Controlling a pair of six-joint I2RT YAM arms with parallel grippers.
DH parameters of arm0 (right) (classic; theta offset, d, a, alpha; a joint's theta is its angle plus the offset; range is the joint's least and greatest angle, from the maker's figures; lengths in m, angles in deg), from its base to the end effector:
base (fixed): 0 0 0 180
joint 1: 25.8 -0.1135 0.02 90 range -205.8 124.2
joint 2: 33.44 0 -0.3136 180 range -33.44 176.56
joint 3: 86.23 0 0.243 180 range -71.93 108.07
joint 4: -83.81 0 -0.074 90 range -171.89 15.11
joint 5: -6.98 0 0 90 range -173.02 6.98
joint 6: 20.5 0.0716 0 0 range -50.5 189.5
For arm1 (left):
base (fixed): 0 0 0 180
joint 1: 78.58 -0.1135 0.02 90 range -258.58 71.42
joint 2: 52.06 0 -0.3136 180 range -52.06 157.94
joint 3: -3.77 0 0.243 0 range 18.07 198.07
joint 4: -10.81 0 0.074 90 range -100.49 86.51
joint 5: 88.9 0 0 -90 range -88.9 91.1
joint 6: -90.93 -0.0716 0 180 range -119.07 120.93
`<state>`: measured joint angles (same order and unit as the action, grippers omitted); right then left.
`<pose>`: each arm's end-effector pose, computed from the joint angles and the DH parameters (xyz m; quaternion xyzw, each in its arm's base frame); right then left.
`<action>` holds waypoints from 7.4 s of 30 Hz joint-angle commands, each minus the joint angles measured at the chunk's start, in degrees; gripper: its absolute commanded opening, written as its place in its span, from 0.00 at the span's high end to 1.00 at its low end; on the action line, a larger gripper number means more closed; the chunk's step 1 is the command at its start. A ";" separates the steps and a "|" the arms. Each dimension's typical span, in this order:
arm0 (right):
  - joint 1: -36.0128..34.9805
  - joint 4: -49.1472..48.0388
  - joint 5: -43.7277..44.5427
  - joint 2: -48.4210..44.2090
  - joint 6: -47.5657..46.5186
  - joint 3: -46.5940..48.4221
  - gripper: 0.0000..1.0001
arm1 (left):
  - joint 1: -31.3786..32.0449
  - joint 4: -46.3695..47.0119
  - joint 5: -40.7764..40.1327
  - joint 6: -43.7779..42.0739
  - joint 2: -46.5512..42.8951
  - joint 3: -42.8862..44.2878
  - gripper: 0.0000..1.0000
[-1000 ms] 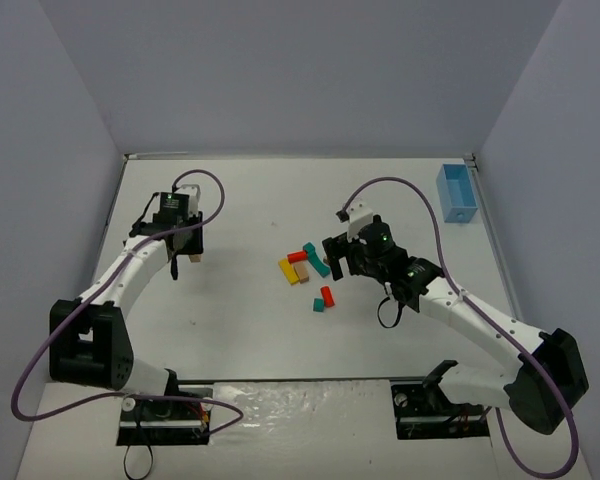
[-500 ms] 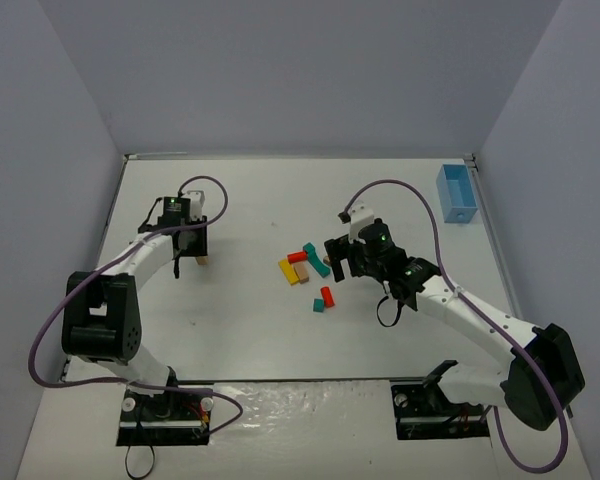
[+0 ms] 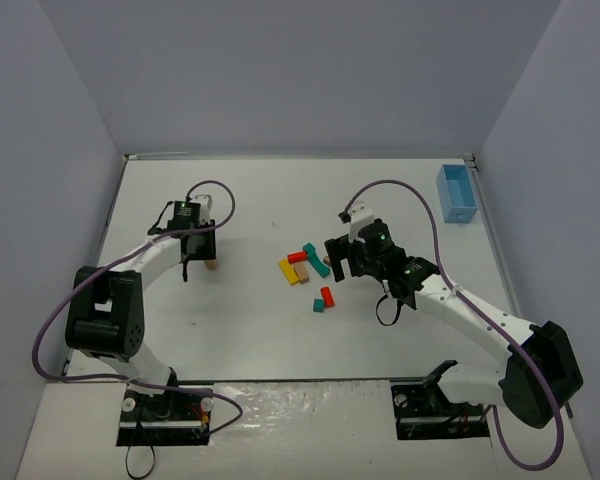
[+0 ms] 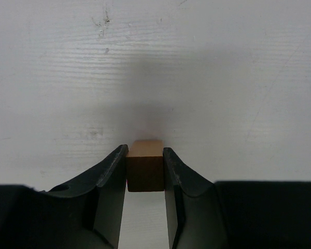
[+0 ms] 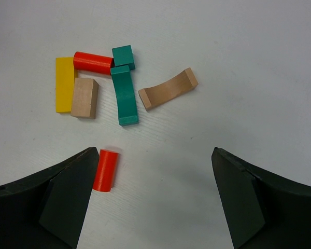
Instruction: Build the wood block tower
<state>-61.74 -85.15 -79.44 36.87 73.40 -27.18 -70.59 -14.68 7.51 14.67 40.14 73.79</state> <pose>0.2352 0.1650 0.3061 -0.2124 0.8027 0.1653 0.5323 0.3502 -0.0572 0.2278 -0.0265 0.9309 -0.1192 0.3442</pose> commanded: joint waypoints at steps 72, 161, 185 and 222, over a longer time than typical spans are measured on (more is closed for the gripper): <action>-8.09 0.10 -0.45 25.46 10.81 15.62 0.48 | 4.59 -13.13 1.22 4.46 -39.17 -6.84 0.36; -23.82 -11.59 -8.00 0.98 -11.85 10.92 0.91 | 13.89 -15.97 37.61 18.38 -27.39 7.43 1.00; -10.58 -11.01 2.55 -3.32 -4.91 -0.53 0.23 | 2.36 -33.98 -7.37 -0.95 -18.75 17.89 1.00; 0.27 -13.71 -0.33 -0.07 -0.39 -4.77 0.22 | 1.14 -6.04 -12.83 -0.92 -1.39 5.95 0.94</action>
<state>-62.08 -94.69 -79.01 36.87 72.52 -32.14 -69.02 -23.43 -4.98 13.08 39.89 79.17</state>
